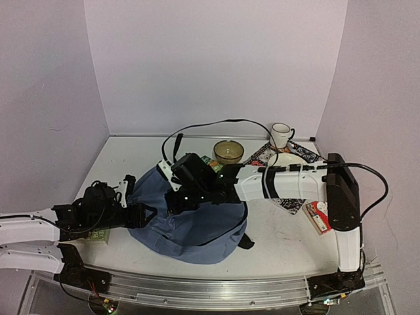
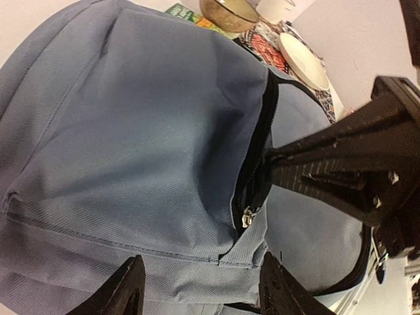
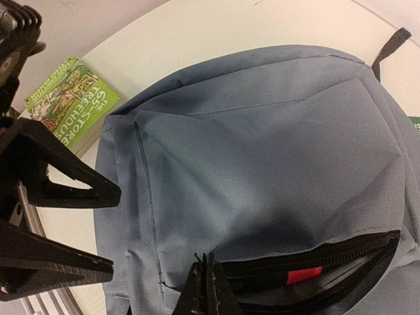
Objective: Pack the student bag
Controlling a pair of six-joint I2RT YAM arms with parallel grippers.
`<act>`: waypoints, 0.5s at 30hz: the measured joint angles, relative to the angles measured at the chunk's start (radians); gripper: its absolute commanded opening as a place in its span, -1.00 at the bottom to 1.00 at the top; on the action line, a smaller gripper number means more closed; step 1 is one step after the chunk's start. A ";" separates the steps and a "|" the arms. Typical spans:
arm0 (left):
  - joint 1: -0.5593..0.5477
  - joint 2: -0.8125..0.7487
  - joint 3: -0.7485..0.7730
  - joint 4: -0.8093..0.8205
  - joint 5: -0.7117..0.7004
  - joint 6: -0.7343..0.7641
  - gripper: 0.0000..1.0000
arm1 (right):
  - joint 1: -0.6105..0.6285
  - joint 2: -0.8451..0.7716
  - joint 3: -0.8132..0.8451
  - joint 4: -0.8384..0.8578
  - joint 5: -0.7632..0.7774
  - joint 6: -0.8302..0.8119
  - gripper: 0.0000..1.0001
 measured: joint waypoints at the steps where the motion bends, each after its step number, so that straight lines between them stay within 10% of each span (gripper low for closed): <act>1: -0.004 0.003 -0.016 0.031 0.004 0.015 0.24 | -0.002 0.000 -0.002 0.001 -0.006 0.005 -1.00; 15: -0.083 0.136 -0.050 0.232 0.011 0.199 0.25 | -0.027 -0.003 -0.016 0.008 -0.077 0.063 -1.00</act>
